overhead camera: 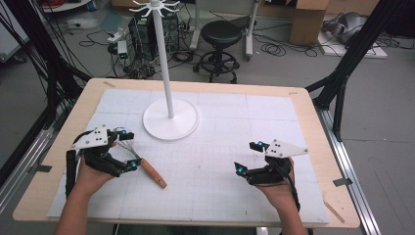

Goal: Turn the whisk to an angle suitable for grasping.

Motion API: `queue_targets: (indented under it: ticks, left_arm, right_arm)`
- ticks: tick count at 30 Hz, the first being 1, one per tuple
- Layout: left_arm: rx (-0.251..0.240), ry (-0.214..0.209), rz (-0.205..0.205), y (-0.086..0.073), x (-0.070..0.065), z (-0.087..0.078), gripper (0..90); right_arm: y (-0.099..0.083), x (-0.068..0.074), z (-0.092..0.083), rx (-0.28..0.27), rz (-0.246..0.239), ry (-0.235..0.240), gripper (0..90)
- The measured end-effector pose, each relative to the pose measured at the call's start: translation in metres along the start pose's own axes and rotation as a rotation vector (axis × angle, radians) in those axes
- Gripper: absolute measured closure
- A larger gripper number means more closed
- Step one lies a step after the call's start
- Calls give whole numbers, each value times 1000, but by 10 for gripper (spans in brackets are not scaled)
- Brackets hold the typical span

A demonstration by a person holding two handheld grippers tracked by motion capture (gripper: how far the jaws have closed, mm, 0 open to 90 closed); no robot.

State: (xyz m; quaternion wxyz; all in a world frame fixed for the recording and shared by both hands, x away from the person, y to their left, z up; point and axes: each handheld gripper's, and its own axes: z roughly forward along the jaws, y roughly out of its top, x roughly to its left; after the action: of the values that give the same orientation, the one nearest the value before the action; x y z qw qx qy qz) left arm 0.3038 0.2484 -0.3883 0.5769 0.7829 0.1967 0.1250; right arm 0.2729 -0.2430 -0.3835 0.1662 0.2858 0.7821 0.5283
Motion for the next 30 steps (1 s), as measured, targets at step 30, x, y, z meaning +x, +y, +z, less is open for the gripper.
queue_targets:
  ticks: [30]
  left_arm:
    - [77,-21,39,4,-7,8,66]
  right_arm:
    - [-3,-2,-2,2,9,-6,112]
